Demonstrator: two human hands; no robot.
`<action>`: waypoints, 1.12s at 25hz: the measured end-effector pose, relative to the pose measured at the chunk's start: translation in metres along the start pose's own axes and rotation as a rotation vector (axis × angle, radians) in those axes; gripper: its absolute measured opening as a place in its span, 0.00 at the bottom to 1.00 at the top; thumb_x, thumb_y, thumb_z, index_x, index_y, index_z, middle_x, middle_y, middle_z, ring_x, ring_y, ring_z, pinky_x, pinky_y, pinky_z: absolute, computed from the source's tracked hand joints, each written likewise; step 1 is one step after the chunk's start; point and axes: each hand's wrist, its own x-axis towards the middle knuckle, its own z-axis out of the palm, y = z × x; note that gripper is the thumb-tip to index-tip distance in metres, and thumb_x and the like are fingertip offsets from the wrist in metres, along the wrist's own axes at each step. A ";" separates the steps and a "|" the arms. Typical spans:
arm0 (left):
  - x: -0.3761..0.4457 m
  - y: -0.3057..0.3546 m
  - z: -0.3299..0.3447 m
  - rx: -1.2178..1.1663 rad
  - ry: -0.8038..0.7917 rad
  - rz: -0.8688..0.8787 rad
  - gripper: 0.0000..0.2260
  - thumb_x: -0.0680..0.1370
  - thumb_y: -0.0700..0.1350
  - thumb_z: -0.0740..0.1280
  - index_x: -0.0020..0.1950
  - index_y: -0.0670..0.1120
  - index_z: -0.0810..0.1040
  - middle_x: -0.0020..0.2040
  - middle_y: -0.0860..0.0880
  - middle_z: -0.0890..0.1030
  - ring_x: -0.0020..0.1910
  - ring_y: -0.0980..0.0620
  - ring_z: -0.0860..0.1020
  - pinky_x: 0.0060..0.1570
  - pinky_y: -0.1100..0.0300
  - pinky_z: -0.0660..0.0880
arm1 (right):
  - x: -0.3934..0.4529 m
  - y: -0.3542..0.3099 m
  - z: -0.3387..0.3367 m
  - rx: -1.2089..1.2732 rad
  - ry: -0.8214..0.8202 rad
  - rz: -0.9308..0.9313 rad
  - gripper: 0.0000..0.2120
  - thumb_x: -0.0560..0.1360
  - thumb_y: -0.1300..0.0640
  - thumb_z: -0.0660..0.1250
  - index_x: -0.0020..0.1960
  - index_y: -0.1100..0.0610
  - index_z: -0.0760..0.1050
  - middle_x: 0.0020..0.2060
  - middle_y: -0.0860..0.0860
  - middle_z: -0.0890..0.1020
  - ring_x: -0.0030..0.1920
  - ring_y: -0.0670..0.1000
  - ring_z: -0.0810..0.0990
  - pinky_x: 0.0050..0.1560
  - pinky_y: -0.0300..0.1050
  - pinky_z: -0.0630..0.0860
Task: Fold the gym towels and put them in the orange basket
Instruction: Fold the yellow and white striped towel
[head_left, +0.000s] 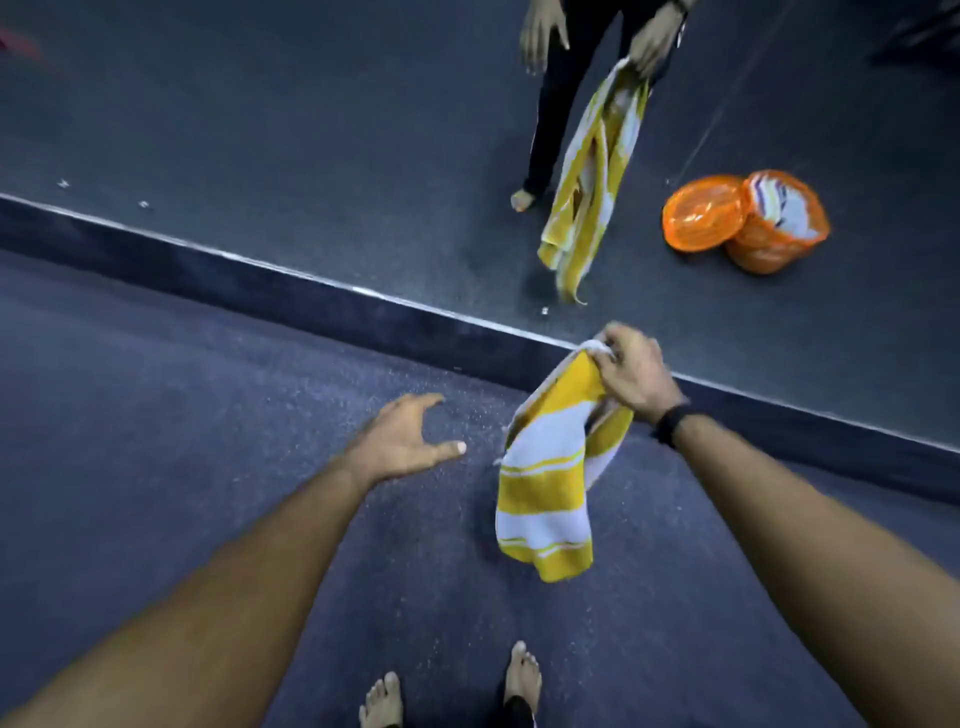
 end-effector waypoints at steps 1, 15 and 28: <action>-0.016 0.010 -0.019 -0.002 0.026 0.008 0.37 0.70 0.60 0.72 0.74 0.48 0.66 0.71 0.44 0.69 0.70 0.46 0.68 0.69 0.54 0.65 | 0.000 -0.030 -0.028 0.004 0.031 0.010 0.07 0.78 0.59 0.63 0.45 0.62 0.75 0.42 0.60 0.80 0.46 0.58 0.77 0.43 0.43 0.62; -0.233 0.033 -0.101 -0.119 0.123 -0.274 0.34 0.76 0.66 0.60 0.67 0.39 0.73 0.66 0.40 0.75 0.65 0.43 0.74 0.60 0.55 0.70 | -0.083 -0.288 -0.253 0.377 0.038 -0.086 0.08 0.65 0.54 0.63 0.30 0.52 0.65 0.32 0.53 0.67 0.37 0.52 0.67 0.39 0.48 0.64; -0.310 0.146 -0.144 -1.380 0.431 -0.142 0.12 0.75 0.52 0.71 0.53 0.46 0.79 0.47 0.43 0.84 0.44 0.45 0.82 0.42 0.49 0.80 | -0.199 -0.263 -0.360 0.792 0.234 0.062 0.13 0.76 0.65 0.60 0.35 0.54 0.65 0.30 0.49 0.66 0.26 0.45 0.68 0.30 0.38 0.67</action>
